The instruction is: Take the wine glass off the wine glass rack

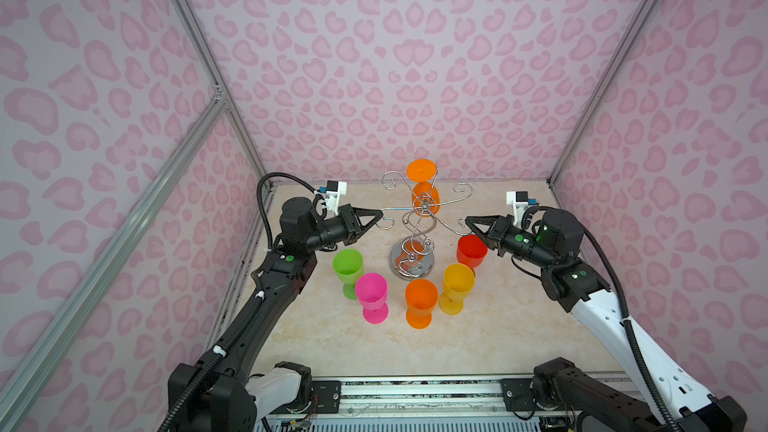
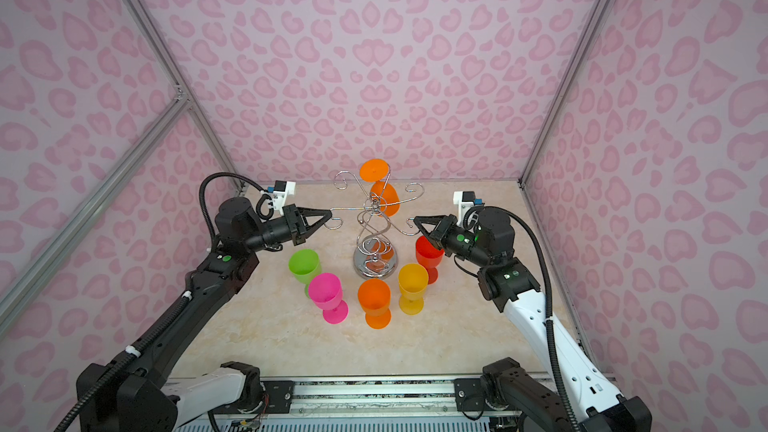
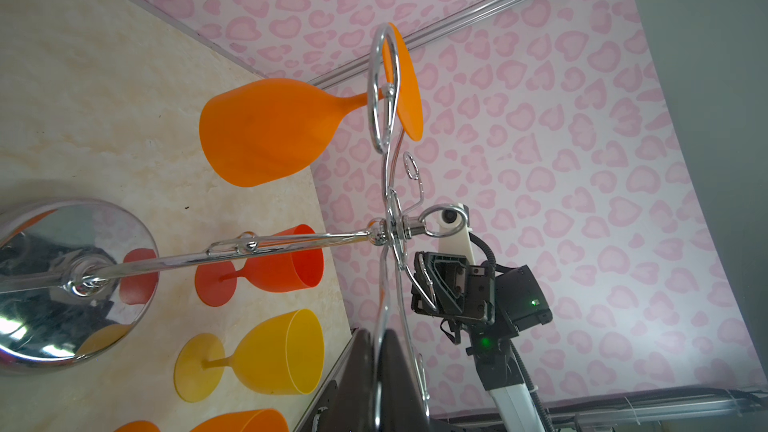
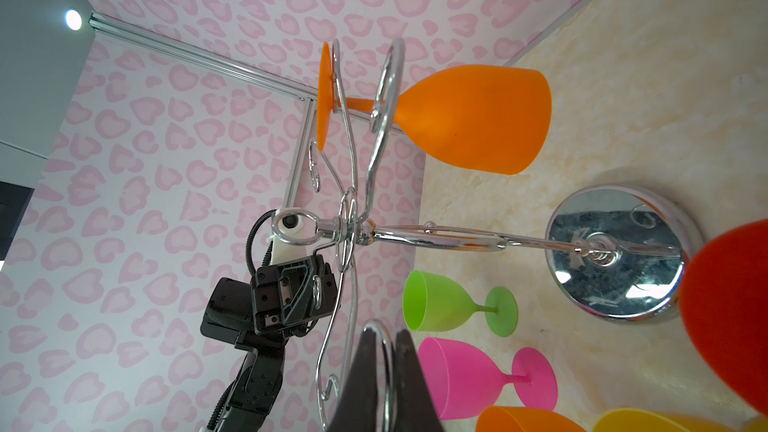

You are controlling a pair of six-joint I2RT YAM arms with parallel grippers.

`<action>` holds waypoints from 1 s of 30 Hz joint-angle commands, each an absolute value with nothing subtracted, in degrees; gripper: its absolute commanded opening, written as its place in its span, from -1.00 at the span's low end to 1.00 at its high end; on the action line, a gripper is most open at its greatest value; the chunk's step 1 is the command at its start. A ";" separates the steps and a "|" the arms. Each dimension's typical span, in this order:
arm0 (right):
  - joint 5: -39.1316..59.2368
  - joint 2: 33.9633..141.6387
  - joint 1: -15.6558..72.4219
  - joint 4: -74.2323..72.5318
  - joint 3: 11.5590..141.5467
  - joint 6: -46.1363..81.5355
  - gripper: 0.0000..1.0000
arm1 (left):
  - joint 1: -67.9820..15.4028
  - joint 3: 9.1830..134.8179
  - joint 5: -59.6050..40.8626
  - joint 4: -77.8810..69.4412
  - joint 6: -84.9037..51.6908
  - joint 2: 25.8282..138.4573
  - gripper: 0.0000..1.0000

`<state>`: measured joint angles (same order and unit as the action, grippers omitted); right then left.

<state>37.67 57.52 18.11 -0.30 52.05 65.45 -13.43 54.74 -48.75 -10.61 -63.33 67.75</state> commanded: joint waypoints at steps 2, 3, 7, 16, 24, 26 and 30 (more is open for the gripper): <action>38.50 57.48 18.14 -9.05 51.94 62.31 -0.79 | -13.19 55.75 -47.40 -8.62 -62.49 68.86 -0.86; 38.50 57.61 18.12 -8.99 51.99 62.19 -0.77 | -13.18 56.05 -47.40 -8.61 -62.45 69.07 -0.85; 38.41 58.08 17.76 -8.88 51.98 61.70 -0.64 | -13.18 57.03 -47.37 -8.61 -62.40 69.69 -0.80; 38.85 59.19 16.36 -9.93 51.94 61.75 -0.52 | -13.13 58.45 -47.37 -8.77 -62.24 69.71 -0.65; 38.94 58.24 15.08 -9.80 51.44 61.78 -0.40 | -13.01 59.39 -47.20 -8.01 -61.83 68.65 0.04; 38.94 57.73 14.40 -9.69 51.24 61.76 -0.37 | -12.91 59.55 -47.03 -7.74 -61.79 68.50 0.17; 39.28 56.64 12.76 -9.24 50.78 61.71 -0.35 | -12.40 59.74 -47.02 -7.50 -61.61 68.14 0.35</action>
<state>38.44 57.14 13.39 -7.79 51.29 62.08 -12.67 58.98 -47.11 -7.22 -62.72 68.79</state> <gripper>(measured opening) 0.325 0.666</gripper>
